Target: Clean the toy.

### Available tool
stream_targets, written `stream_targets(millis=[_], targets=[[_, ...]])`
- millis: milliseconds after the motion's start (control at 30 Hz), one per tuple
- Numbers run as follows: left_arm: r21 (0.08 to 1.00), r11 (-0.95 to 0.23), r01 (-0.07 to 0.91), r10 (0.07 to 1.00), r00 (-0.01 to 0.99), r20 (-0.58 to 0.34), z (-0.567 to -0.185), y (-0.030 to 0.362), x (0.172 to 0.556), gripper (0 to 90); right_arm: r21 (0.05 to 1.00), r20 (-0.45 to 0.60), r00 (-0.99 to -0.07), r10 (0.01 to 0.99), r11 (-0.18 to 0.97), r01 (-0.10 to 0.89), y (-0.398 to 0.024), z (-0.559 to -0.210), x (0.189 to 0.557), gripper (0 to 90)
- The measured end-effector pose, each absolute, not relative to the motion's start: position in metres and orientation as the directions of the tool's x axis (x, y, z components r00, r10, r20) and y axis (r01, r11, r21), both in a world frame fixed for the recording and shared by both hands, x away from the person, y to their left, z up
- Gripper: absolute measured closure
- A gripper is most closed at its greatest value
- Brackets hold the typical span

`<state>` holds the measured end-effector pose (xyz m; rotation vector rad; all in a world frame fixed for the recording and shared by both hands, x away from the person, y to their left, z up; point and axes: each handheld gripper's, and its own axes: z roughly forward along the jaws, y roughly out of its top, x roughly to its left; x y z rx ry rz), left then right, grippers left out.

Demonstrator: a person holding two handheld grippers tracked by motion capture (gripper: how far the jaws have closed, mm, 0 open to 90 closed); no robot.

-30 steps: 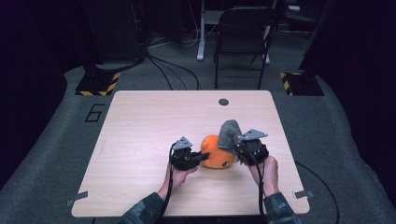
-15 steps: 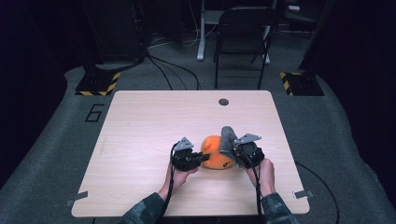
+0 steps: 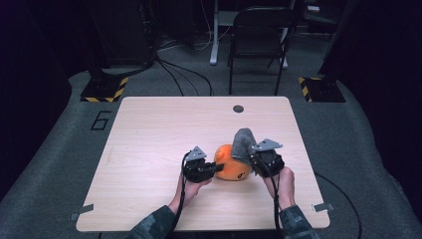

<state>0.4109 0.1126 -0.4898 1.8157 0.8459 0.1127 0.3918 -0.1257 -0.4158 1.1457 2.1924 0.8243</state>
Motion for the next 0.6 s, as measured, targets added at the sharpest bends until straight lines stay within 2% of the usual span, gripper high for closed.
stream_targets(millis=[133, 233, 400, 467, 600], targets=[[0.852, -0.179, 0.492, 0.583, 0.751, -0.311, -0.491, 0.112, 0.412, 78.4, 0.673, -0.197, -0.509, 0.838, 0.493, 0.552, -0.115, -0.441, 0.397, 74.8], [0.854, -0.197, 0.481, 0.567, 0.767, -0.300, -0.490, 0.113, 0.413, 72.9, 0.673, -0.184, -0.512, 0.839, 0.487, 0.556, -0.118, -0.442, 0.399, 74.9], [0.861, -0.225, 0.455, 0.546, 0.791, -0.276, -0.486, 0.122, 0.416, 51.0, 0.673, -0.182, -0.509, 0.841, 0.484, 0.559, -0.119, -0.444, 0.399, 74.9], [0.864, -0.248, 0.438, 0.562, 0.791, -0.240, -0.483, 0.127, 0.417, 41.5, 0.672, -0.178, -0.508, 0.843, 0.481, 0.563, -0.120, -0.444, 0.399, 75.0], [0.862, -0.261, 0.435, 0.586, 0.781, -0.217, -0.484, 0.140, 0.420, 30.7, 0.679, -0.176, -0.509, 0.843, 0.478, 0.557, -0.123, -0.445, 0.401, 75.0]])
